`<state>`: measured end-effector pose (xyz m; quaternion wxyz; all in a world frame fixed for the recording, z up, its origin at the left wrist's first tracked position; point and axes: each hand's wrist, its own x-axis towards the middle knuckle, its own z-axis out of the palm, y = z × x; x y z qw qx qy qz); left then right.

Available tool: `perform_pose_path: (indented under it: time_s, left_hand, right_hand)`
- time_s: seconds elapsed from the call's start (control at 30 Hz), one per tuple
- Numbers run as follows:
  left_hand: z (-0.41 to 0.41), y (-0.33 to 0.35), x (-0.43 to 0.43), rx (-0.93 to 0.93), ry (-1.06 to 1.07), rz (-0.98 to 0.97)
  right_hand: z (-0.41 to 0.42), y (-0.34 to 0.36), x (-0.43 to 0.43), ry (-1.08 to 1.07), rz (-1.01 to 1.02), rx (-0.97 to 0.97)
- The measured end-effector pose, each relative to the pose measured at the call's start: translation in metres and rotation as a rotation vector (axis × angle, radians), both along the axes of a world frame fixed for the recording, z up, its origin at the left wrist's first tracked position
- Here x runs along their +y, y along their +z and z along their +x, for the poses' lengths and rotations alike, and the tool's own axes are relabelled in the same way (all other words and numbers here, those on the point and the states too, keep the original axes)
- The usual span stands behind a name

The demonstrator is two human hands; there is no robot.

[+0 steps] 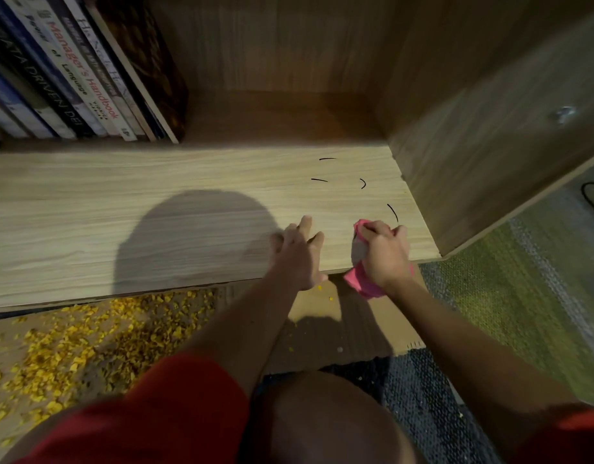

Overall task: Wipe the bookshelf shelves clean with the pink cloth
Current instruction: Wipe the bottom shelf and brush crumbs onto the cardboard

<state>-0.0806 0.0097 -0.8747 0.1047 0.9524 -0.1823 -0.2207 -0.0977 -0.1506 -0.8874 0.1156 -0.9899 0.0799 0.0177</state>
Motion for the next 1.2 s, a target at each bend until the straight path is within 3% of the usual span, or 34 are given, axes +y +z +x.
perform_pose_path:
  time_s: [0.13, 0.33, 0.47, 0.67, 0.83, 0.97, 1.2]
  left_hand:
    - [0.011, -0.002, -0.003, 0.03, 0.008, 0.02]
    - [0.013, 0.002, -0.006, -0.002, 0.054, 0.035]
    - [0.013, 0.001, -0.004, -0.015, 0.052, 0.041]
    - [0.011, 0.003, -0.006, -0.029, 0.061, 0.044]
    - [0.011, -0.002, -0.003, -0.042, 0.067, 0.013]
    - [0.011, -0.003, -0.004, -0.045, 0.076, 0.012]
    - [0.01, -0.002, -0.002, -0.037, 0.074, -0.002]
  right_hand:
    - [-0.029, -0.004, 0.011, 0.159, -0.05, 0.016]
    - [0.009, 0.01, -0.003, 0.051, -0.008, 0.063]
    - [-0.032, 0.013, 0.006, 0.172, -0.031, 0.072]
    - [0.022, 0.013, -0.001, 0.045, -0.033, 0.08]
    - [-0.027, 0.006, 0.006, 0.172, -0.027, 0.035]
    - [0.011, 0.014, -0.012, 0.001, 0.069, 0.081]
    - [-0.002, 0.01, -0.001, 0.123, -0.081, 0.102]
